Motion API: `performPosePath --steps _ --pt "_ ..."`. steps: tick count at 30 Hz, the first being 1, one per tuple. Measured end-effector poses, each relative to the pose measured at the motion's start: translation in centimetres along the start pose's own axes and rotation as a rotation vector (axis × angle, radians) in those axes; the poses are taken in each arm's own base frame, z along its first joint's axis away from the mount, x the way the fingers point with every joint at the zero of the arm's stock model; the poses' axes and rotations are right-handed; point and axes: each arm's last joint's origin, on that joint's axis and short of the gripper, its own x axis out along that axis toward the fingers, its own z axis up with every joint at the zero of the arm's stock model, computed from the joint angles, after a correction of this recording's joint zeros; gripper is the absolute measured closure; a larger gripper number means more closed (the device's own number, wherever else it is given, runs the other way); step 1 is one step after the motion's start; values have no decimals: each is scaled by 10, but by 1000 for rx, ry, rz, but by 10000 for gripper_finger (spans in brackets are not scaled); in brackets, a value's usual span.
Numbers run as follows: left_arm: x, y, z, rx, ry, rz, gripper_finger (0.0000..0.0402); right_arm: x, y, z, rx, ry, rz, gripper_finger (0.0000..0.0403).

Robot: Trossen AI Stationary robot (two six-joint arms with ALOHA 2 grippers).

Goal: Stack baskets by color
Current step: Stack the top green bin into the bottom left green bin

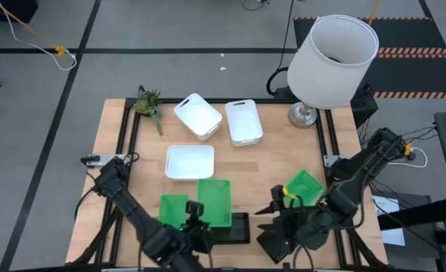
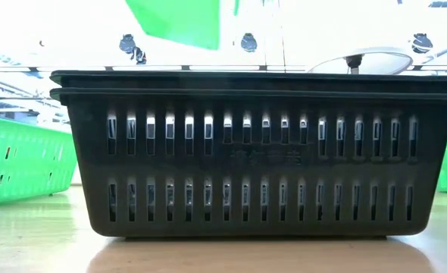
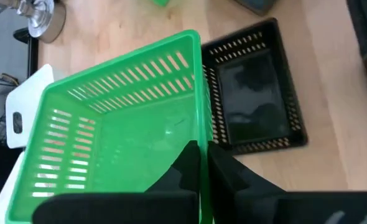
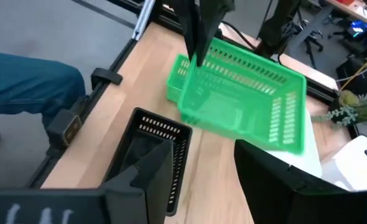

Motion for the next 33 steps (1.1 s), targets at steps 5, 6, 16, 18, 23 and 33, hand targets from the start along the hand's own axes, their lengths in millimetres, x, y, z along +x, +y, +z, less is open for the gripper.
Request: performPosePath --steps 5,6,16,18,23,33 --pt "-28 -13 -13 -14 -52 -2 382 -11 4 -1 -16 -12 5 238" --pt "-35 -16 -16 -10 -69 -2 382 -12 5 -1 -17 -14 7 238" --pt "-87 -25 -46 -16 -179 35 381 -13 6 -1 -31 -14 13 238" --pt "-94 -26 -50 -23 -203 30 387 -13 6 -1 -31 -14 13 238" --pt "-109 -34 -60 -14 -255 30 387 -13 6 -1 -38 -13 13 238" --pt "-127 -48 -76 -10 -329 26 387 -13 6 -1 -46 -13 13 238"
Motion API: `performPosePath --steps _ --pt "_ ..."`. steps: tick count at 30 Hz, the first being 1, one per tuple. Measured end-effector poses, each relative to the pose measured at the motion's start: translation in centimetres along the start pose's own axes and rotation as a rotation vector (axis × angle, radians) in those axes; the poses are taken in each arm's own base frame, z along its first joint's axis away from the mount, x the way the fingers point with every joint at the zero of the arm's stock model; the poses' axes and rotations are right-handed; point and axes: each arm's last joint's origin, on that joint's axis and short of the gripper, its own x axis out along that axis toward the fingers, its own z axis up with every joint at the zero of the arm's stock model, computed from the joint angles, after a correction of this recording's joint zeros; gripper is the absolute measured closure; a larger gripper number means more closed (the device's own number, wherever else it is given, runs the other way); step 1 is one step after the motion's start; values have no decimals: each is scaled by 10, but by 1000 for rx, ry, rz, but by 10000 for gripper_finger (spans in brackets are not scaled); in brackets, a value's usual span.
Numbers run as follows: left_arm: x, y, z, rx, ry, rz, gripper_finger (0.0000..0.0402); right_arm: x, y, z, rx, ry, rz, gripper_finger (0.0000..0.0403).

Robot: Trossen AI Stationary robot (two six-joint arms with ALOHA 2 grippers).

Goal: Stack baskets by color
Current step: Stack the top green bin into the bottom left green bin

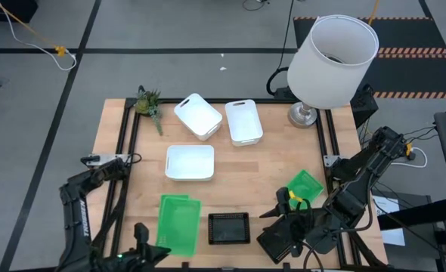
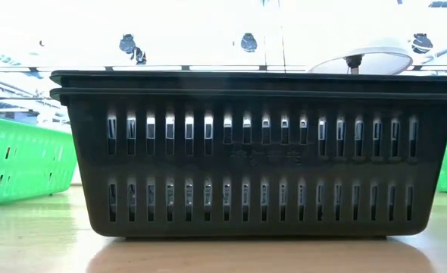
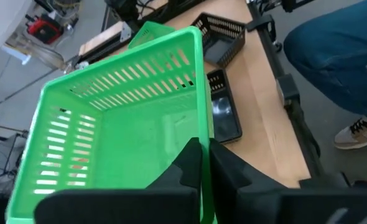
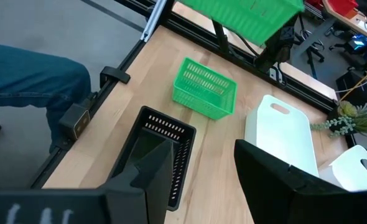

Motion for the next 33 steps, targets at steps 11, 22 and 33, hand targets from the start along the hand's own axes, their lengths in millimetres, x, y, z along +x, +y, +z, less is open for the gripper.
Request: performPosePath --steps 11,22,33 --pt "-2 -6 -11 -1 1 9 384 0 0 0 -4 0 3 238" --pt "-3 22 -62 -142 -8 1 383 0 0 0 -22 0 3 238" --pt "29 8 -111 -153 4 -61 386 0 0 0 -9 0 3 238"
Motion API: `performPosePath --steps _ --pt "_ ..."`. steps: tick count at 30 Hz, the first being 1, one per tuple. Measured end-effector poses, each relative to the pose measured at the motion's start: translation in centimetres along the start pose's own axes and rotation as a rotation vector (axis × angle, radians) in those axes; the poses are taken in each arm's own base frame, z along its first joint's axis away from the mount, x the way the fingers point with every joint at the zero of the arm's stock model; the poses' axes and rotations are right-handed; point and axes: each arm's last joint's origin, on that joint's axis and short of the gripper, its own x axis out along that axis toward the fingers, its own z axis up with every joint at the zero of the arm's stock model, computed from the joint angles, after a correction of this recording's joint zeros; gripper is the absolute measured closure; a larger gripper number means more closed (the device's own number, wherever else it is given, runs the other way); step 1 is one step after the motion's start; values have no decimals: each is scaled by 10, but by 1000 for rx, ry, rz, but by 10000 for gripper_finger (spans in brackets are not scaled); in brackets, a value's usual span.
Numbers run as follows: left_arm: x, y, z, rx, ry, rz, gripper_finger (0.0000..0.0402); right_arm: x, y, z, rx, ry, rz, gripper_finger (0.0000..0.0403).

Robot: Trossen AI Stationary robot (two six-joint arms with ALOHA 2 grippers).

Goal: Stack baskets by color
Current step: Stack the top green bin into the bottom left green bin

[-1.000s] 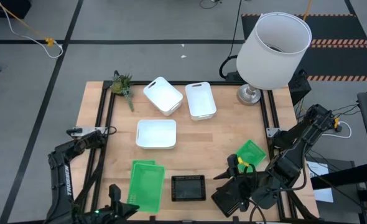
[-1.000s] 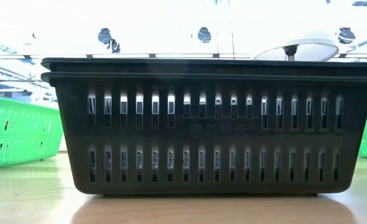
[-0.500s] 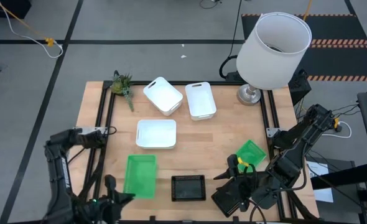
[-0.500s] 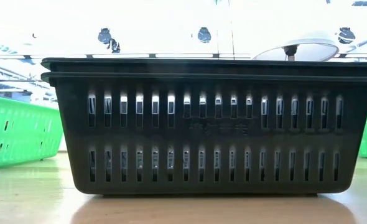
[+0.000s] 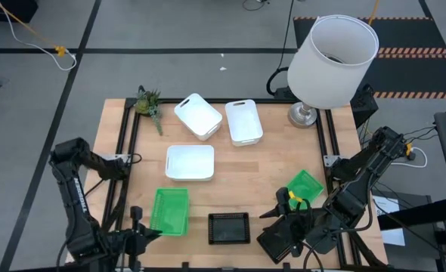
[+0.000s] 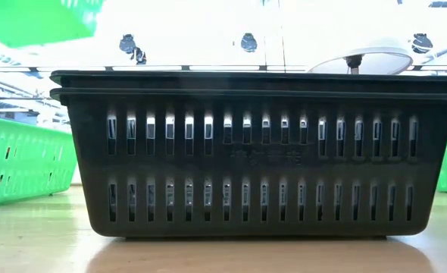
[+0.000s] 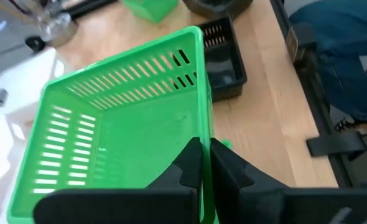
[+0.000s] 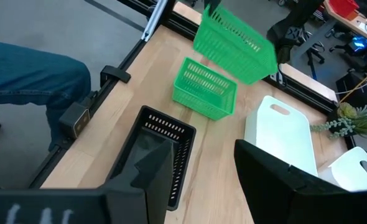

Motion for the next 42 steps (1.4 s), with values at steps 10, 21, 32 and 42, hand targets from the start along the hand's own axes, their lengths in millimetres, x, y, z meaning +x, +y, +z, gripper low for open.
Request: performPosePath --steps 10,21,32,42 --pt "23 -14 -31 -28 0 -57 381 0 0 0 8 0 0 238" --pt "38 -16 -53 -56 43 -73 384 0 0 0 9 0 0 238" --pt "44 -14 -64 -53 74 -68 374 0 0 0 9 0 0 238" --pt "61 -14 -76 -38 83 -104 381 0 0 0 9 1 0 238"
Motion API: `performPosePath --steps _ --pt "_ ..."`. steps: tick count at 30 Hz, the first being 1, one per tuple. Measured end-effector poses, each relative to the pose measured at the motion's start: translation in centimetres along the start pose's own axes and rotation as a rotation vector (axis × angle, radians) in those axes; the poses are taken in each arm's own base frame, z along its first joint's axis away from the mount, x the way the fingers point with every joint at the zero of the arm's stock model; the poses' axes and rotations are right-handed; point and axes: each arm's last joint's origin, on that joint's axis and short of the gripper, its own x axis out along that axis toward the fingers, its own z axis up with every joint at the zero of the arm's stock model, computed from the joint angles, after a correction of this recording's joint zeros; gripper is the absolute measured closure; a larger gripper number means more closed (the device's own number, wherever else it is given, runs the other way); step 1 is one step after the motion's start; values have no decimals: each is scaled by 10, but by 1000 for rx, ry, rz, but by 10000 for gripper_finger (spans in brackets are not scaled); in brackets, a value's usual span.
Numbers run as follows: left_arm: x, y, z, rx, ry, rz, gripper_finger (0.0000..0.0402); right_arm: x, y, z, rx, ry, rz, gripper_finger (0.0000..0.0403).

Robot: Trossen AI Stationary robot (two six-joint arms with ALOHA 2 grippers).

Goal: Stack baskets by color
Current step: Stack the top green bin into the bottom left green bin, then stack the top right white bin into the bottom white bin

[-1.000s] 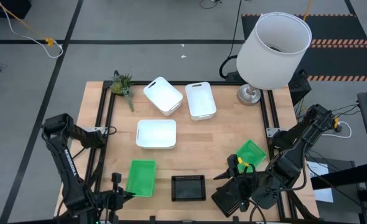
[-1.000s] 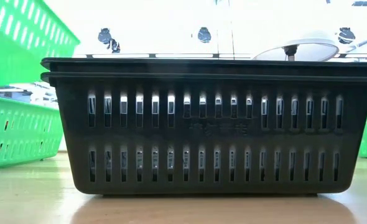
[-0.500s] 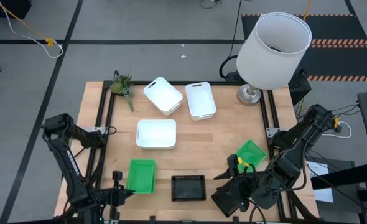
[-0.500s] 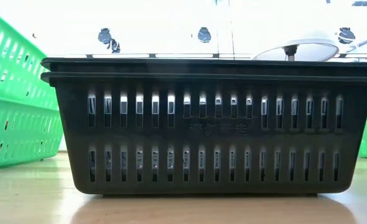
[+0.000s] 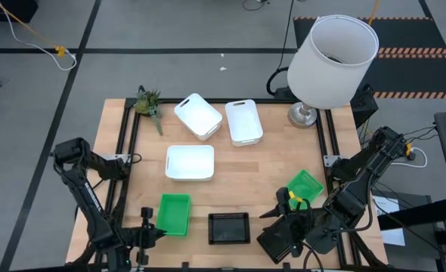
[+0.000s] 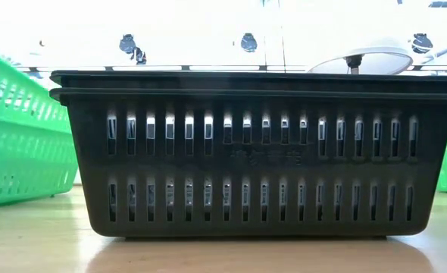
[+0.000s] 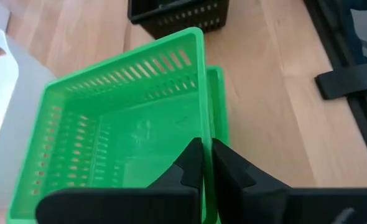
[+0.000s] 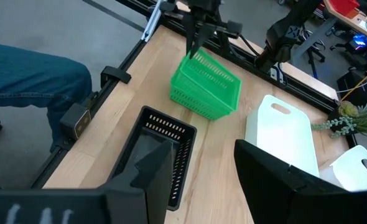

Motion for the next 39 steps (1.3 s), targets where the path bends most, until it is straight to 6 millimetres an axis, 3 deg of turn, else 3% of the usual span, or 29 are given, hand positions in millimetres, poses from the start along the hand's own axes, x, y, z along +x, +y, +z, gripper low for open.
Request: performPosePath --steps 18,27,34,39 --pt "3 2 -3 -115 -2 11 246 0 0 0 7 1 0 238" --pt "-8 4 18 -147 -88 56 238 0 0 -1 26 6 0 238" --pt "-12 24 48 -227 -129 72 238 0 0 -4 80 37 1 238" --pt "-6 36 58 -214 -129 106 238 -5 6 -11 128 88 10 238"
